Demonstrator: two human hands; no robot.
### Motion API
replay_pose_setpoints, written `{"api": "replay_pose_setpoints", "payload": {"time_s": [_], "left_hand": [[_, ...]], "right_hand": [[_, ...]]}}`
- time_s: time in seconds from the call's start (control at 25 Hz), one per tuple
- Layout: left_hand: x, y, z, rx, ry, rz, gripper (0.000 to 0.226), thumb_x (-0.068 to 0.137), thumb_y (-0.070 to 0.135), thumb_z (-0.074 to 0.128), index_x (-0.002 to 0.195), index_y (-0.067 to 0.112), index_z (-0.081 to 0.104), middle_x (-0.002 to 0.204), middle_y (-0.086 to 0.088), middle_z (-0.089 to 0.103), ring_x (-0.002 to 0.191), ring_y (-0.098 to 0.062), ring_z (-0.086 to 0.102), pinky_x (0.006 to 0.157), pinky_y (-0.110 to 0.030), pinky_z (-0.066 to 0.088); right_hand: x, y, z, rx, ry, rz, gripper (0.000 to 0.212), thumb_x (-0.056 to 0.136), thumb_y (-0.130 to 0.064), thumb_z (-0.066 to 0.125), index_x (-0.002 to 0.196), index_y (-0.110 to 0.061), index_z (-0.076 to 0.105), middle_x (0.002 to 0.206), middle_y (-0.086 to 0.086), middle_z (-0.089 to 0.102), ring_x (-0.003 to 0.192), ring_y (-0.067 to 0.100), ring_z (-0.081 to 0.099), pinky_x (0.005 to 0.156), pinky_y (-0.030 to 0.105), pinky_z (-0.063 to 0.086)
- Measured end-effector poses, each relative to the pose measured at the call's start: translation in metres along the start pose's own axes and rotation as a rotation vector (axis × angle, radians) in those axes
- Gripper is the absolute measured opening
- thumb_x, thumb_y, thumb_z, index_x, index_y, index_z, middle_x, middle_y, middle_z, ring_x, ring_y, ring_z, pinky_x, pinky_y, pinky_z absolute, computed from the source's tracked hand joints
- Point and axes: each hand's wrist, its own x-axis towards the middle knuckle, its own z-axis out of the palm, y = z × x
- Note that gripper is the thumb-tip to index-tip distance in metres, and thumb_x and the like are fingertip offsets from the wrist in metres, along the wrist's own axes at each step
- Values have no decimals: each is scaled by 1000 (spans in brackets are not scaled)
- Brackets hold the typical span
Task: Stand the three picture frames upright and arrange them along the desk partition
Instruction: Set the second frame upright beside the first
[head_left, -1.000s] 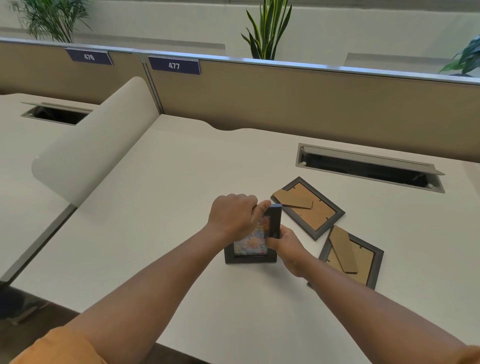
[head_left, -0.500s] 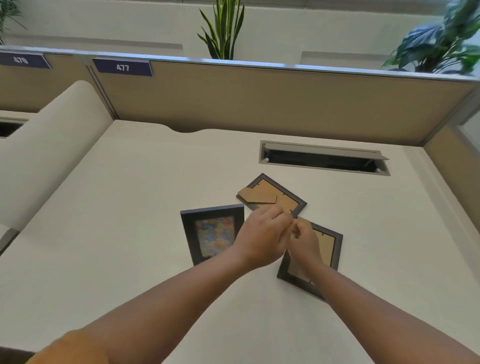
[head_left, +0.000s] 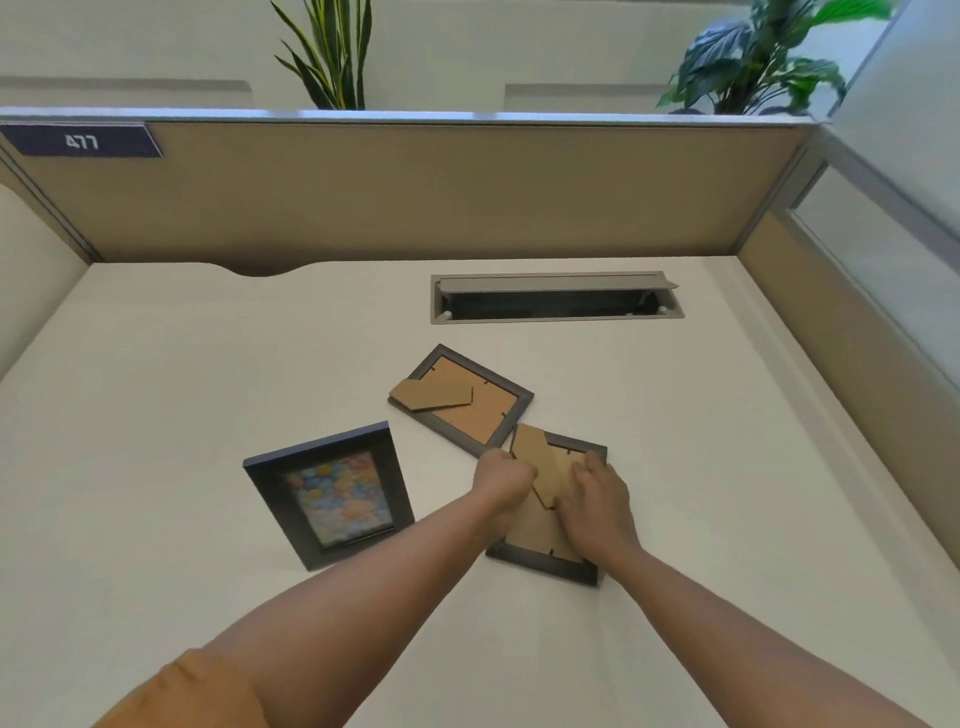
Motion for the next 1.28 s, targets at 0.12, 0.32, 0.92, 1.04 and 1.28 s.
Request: {"api": "replay_pose_setpoints", "payload": {"time_s": [0.12,0.32,0.92,1.04,1.28], "left_hand": [[-1,1,4,-72,-24,-2,8,99,12,57,97,10,65,87,-8,65,72,-20,58,65,-30,49],[-3,-2,12,65,-8,126,8,105,23,51,108,21,58,108,-6,67,97,-27,67,85,-42,61],[-27,70,-40,583,-70,140,17,93,16,69,100,5,58,88,-9,73,66,-16,72,56,-26,61],[-37,92,-58,907,19,318,27,94,36,67,84,13,55,75,-1,58,62,-12,54,51,-24,43],[-56,111,-79,1060,-9,356,50,98,60,47,84,14,63,82,-2,64,81,-18,62,61,-31,43]], "right_hand": [[-5,11,-4,104,30,-48,42,101,-16,49,141,-6,56,161,14,42,146,35,37,120,41,29],[-11,39,-15,15,101,-191,44,101,-24,41,141,-16,58,136,3,60,131,30,51,108,45,42],[-28,-9,-41,611,149,-425,42,77,17,73,113,-6,77,105,7,78,97,13,72,87,28,57],[-22,-28,-46,875,-94,-222,45,78,18,62,105,-14,78,98,-1,80,95,11,72,76,21,58],[-3,-48,-36,1137,-423,-20,56,62,5,63,117,-2,70,111,17,79,105,34,75,87,47,62]]}}
